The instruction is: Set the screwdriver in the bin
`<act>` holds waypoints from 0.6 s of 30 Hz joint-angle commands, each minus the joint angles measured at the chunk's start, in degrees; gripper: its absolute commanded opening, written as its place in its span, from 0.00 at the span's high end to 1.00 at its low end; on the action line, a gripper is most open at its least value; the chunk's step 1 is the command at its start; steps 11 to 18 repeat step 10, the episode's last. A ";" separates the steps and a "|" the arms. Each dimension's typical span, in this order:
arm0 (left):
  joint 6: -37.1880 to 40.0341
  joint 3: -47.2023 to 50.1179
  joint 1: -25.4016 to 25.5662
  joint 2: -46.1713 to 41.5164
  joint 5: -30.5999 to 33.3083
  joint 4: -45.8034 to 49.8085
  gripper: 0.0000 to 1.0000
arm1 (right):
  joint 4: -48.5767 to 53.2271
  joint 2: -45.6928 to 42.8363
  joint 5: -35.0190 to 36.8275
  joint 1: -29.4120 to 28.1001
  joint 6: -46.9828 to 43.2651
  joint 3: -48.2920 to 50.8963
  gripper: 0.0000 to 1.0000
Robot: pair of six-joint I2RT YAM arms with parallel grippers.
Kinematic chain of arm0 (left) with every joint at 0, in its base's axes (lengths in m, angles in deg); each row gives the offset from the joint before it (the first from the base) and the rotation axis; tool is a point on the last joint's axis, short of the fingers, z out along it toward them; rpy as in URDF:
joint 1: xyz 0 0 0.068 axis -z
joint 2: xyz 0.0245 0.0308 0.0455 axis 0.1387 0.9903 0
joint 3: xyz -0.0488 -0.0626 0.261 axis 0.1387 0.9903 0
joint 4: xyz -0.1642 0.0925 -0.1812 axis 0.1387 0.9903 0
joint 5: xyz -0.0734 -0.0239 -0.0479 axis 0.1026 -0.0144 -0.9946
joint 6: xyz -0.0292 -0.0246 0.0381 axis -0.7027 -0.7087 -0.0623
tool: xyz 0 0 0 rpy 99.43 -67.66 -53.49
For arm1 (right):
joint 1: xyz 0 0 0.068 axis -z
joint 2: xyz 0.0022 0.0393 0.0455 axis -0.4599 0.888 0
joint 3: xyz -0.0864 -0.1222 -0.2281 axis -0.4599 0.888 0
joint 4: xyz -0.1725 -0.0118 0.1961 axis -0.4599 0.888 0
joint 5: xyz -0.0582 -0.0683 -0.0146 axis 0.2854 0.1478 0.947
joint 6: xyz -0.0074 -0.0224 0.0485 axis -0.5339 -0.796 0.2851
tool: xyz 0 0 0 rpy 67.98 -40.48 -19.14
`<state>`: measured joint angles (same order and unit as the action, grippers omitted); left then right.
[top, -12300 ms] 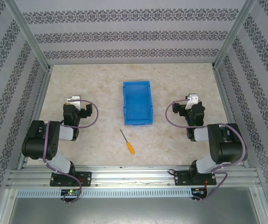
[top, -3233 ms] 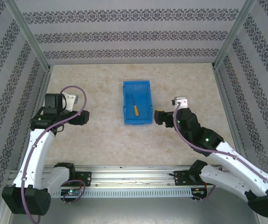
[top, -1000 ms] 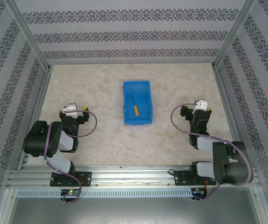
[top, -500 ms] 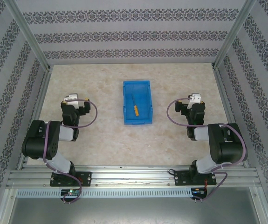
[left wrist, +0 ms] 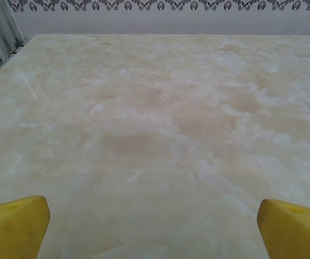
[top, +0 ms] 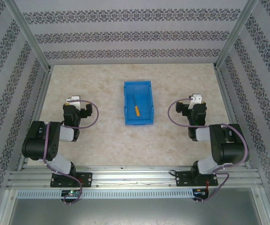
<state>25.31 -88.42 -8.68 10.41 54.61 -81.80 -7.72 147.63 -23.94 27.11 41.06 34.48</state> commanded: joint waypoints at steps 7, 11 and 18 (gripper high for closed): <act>1.17 -0.04 0.62 -0.71 -0.75 1.14 0.01 | -1.11 0.13 -1.33 -0.71 -0.74 -0.58 0.02; 1.16 -0.04 0.63 -0.69 -0.75 1.10 0.01 | -1.40 0.00 -1.32 -0.76 -0.77 -0.33 0.02; 1.16 -0.04 0.63 -0.69 -0.75 1.10 0.01 | -1.40 0.00 -1.32 -0.76 -0.77 -0.33 0.02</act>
